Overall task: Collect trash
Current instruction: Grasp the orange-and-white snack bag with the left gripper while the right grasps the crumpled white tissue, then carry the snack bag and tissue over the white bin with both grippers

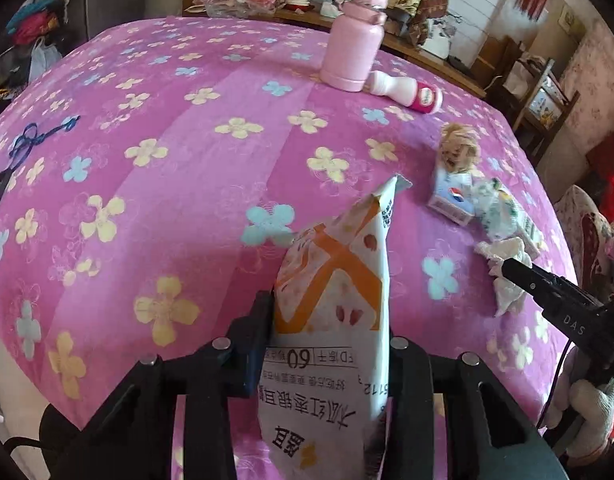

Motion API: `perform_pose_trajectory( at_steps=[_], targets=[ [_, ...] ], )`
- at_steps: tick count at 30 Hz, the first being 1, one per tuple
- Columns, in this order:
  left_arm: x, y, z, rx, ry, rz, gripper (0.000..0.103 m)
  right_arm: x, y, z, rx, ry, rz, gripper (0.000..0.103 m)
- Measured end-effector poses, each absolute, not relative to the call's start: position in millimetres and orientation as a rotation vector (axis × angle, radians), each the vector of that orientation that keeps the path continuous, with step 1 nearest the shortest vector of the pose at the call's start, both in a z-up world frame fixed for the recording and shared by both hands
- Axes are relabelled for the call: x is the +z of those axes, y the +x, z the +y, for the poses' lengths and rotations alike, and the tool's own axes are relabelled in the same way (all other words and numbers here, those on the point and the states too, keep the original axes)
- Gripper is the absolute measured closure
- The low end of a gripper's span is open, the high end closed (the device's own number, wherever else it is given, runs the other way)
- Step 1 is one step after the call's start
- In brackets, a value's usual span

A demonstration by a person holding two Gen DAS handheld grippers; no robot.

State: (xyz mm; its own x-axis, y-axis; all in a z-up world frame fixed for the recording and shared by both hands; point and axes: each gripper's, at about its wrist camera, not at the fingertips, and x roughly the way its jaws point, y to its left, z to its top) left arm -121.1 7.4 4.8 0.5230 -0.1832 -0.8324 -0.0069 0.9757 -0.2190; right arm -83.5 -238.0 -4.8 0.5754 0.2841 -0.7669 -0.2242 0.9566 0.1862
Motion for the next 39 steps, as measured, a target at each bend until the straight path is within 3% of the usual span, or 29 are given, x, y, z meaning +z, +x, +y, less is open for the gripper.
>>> perform_pose_trajectory(
  at_steps=[2,22,39],
  targets=[
    [11.9,-125.2,-0.1,-0.131,-0.196,0.995,0.065,2.0,-91.5,-241.8,0.319,0.078,0.894,0.071],
    [53.8,-136.9,-152.3,-0.388,-0.040,0.914,0.068,46.6,-158.4,-335.8,0.245,0.190,0.801,0.071],
    [68.7,-155.8,-308.8,-0.637,0.103,0.886,0.068,63.5,-222.4,-472.3,-0.010,0.274,0.738,0.071]
  ],
)
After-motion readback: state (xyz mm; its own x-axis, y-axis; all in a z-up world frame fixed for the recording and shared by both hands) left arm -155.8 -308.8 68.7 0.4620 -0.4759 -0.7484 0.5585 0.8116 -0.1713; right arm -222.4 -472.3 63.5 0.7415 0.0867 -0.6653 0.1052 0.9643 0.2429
